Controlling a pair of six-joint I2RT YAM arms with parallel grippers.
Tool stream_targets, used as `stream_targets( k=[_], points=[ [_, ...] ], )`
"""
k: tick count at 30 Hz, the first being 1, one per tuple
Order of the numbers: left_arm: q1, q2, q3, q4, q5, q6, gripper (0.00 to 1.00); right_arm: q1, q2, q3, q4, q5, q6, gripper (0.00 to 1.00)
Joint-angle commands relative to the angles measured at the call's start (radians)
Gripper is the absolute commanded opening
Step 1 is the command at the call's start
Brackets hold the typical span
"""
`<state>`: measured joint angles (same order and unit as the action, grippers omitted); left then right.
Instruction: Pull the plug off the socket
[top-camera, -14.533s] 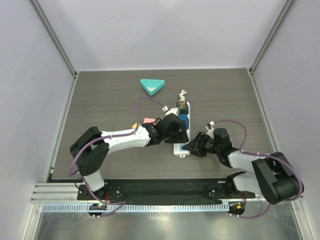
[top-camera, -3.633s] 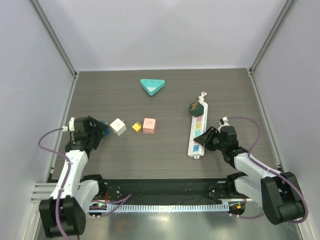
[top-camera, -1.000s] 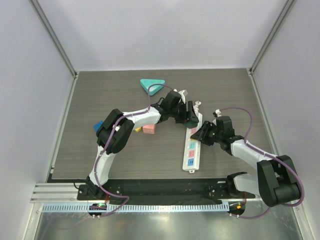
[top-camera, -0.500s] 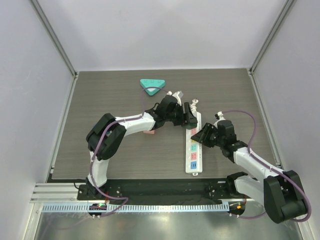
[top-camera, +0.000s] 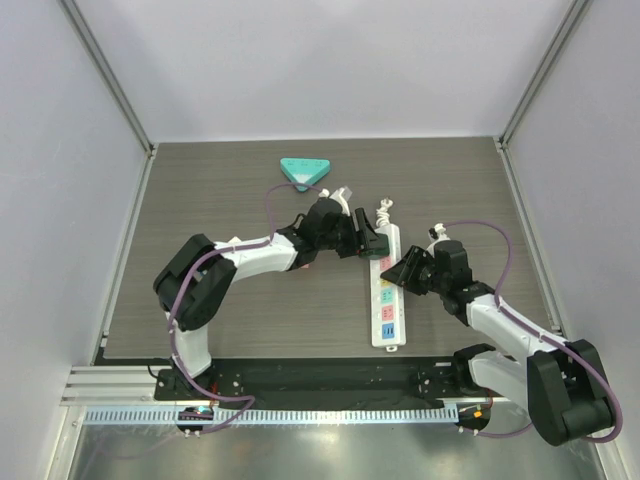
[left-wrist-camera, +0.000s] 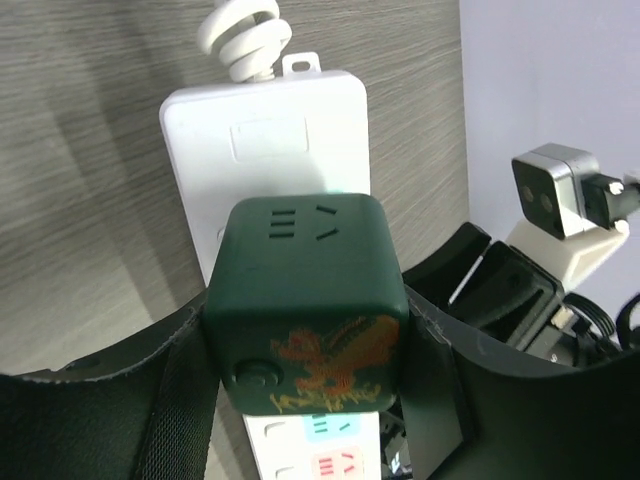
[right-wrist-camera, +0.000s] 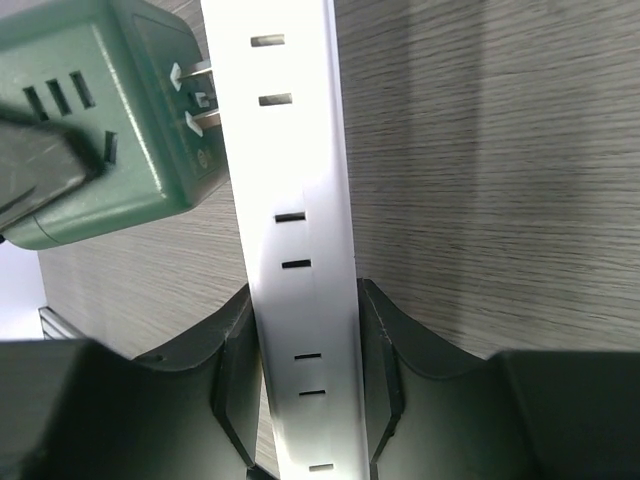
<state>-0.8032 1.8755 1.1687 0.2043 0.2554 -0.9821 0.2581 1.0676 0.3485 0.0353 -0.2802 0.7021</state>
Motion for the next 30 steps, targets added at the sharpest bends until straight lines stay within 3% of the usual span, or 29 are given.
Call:
stream_targets(
  k=[1,5,9,12,16,20,26,30],
  points=[
    [-0.016,-0.194,-0.050,0.040,0.137,-0.003,0.00,-0.068,0.014,-0.031,-0.083,0.443,0.037,0.01],
    [0.005,-0.225,-0.144,0.136,0.055,-0.070,0.00,-0.075,0.020,-0.032,-0.080,0.434,0.039,0.01],
    [0.012,-0.179,-0.126,0.188,0.151,-0.096,0.00,-0.083,0.041,-0.028,-0.072,0.417,0.036,0.01],
    [0.013,-0.168,-0.129,0.184,0.128,-0.095,0.00,-0.089,0.048,-0.026,-0.066,0.401,0.033,0.01],
    [0.028,-0.197,-0.165,0.110,-0.049,-0.105,0.00,-0.092,0.025,-0.034,-0.061,0.392,0.025,0.01],
    [0.036,-0.225,-0.242,0.098,-0.229,-0.214,0.00,-0.094,0.014,-0.039,-0.058,0.378,0.019,0.01],
    [0.036,-0.197,-0.230,0.035,-0.344,-0.303,0.00,-0.094,-0.003,-0.045,-0.055,0.369,0.013,0.01],
    [0.036,-0.194,-0.274,0.082,-0.444,-0.369,0.04,-0.095,-0.006,-0.046,-0.052,0.360,0.008,0.01]
  ],
)
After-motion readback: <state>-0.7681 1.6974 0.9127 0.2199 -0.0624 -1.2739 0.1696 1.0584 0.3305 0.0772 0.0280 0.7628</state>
